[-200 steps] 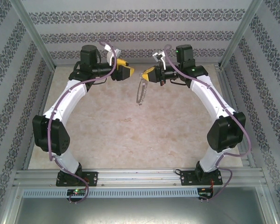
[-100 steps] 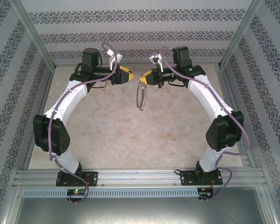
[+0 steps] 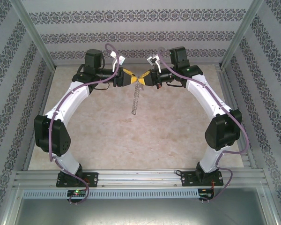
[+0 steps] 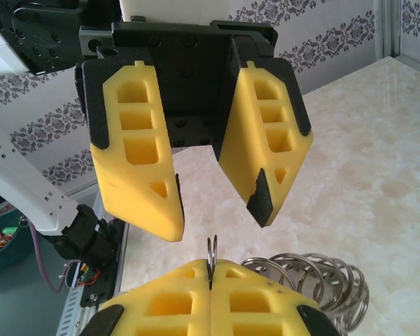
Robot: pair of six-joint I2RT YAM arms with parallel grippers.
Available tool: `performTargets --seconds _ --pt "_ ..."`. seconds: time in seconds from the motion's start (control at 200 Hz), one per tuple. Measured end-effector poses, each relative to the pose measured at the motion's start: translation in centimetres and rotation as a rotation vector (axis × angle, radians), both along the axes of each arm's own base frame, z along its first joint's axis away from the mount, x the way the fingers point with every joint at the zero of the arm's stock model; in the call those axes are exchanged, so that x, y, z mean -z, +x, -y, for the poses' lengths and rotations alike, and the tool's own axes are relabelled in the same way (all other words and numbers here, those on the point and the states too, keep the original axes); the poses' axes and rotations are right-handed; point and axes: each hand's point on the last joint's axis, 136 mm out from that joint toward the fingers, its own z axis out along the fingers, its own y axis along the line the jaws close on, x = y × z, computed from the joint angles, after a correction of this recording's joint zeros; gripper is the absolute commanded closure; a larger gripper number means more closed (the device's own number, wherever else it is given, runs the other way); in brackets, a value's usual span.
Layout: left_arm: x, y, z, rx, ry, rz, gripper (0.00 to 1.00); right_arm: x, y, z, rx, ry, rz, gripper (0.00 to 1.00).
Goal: Put the keys on the keyring
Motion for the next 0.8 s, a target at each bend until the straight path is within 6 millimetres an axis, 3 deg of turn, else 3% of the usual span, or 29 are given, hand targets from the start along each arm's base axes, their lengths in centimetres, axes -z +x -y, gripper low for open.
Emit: performTargets --seconds 0.22,0.39,0.674,0.799 --pt "0.01 -0.49 0.52 0.028 -0.009 -0.015 0.62 -0.01 0.04 -0.01 0.000 0.000 0.000 1.00" --pt "0.05 -0.74 0.74 0.042 -0.015 -0.027 0.72 0.32 0.27 -0.09 0.000 -0.001 -0.005 1.00" --pt "0.50 -0.76 0.90 0.059 -0.019 -0.044 0.75 0.37 0.18 -0.28 -0.003 -0.001 -0.012 1.00" --pt "0.58 -0.80 0.90 0.060 -0.019 -0.048 0.82 0.34 0.16 -0.33 -0.003 0.000 -0.018 1.00"
